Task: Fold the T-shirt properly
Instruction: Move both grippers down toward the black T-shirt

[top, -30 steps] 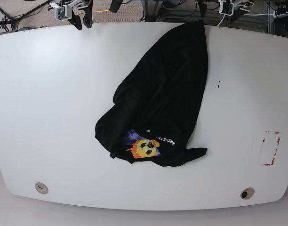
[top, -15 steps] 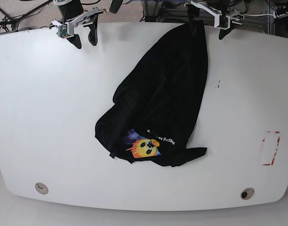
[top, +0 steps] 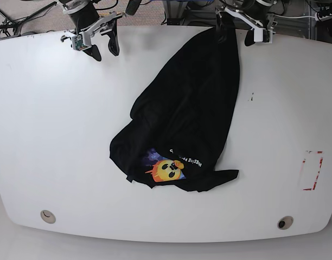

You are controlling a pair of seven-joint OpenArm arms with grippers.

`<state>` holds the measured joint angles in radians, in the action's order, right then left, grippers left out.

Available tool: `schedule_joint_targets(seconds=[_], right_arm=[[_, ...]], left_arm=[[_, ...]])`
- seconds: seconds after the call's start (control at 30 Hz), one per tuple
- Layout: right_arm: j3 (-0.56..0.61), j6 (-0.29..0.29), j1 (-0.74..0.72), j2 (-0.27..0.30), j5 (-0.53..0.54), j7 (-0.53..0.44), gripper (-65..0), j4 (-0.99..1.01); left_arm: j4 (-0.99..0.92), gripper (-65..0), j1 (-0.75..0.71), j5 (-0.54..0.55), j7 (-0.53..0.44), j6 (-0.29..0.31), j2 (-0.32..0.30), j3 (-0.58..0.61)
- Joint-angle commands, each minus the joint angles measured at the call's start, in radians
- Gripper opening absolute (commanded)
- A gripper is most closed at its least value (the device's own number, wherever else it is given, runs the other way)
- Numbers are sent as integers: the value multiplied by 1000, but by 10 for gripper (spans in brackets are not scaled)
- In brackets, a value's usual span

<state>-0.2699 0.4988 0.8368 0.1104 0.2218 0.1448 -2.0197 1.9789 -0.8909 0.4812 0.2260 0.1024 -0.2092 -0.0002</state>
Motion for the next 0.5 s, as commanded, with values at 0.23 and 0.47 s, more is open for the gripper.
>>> schedule_joint_targets(seconds=[0.23,0.47], right_arm=[[-7,21,-26,4,11,-9,-346,-19],[-9,22,-147,4,11,132,-349,-19]], left_arm=[[6,-114,40,9,132,1,4,-1],[3,-114,78,7,214,1,17,-1]])
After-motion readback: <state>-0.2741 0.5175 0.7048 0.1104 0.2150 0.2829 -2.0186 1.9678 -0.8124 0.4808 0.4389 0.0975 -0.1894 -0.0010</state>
